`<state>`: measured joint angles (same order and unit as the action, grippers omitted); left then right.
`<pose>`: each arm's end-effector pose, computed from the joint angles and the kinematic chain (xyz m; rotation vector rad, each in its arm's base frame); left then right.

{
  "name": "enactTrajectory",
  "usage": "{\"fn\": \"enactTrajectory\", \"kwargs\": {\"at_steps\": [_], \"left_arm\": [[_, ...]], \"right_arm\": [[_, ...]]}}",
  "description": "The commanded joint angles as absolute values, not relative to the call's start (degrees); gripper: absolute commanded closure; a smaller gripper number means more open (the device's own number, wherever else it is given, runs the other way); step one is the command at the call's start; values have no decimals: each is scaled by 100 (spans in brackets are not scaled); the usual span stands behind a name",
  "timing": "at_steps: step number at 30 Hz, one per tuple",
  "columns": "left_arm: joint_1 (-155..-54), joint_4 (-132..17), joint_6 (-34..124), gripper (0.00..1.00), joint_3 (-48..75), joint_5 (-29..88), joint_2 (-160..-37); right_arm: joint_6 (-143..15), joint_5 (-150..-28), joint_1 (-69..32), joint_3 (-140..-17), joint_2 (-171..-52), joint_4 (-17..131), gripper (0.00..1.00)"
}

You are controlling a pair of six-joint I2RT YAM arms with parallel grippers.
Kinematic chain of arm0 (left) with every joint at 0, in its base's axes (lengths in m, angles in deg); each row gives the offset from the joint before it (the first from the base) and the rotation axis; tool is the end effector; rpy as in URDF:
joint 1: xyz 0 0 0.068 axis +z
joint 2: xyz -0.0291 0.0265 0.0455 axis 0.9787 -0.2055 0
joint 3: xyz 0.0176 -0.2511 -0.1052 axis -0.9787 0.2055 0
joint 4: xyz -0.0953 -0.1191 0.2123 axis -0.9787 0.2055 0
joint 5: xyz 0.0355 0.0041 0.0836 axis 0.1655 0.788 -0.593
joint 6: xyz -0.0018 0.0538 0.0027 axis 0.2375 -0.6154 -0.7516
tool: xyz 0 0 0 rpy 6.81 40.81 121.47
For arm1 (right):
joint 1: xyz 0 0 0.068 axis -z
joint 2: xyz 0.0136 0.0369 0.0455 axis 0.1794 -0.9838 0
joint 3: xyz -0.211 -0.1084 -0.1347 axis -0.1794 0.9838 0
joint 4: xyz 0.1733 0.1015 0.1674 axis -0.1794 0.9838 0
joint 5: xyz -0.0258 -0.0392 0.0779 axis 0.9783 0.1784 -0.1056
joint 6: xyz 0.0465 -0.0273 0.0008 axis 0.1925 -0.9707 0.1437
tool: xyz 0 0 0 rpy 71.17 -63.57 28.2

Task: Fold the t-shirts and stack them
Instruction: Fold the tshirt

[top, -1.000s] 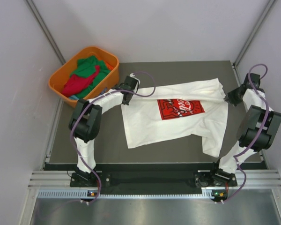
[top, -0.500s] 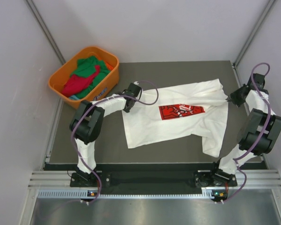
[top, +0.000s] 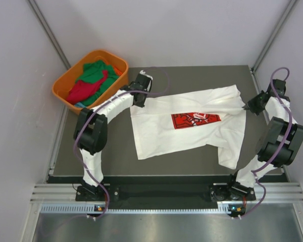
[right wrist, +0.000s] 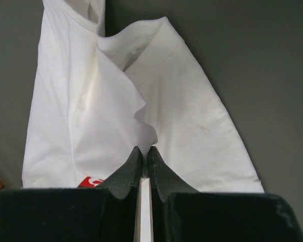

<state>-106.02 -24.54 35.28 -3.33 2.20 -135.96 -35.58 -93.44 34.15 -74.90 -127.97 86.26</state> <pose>0.3871 -0.1917 0.2262 0.4339 2.4212 0.1948 0.3345 -0.1398 0.2354 1.1834 2.2496 0.3396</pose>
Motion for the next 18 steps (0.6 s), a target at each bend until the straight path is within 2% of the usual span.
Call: {"fn": "enactTrajectory", "kwargs": {"at_steps": [1,8,15,18], "left_arm": [[-10565,-2013,4092,67,-1034,574,-13869],[-10556,-2056,4312,66,-1431,618,-14405],[-10539,-1757,4690,66,-1774,-348,-15065],[-10512,-1644,4769,66,-1897,-375,-15275]], "right_arm": [[-3727,-9329,3486,-7661,-12745,8715,100],[-3674,-9268,3486,-7538,-12718,8706,100],[-3639,-8661,3582,-7195,-12525,8777,100],[-3761,-8714,3573,-7431,-12542,8777,90]]}}
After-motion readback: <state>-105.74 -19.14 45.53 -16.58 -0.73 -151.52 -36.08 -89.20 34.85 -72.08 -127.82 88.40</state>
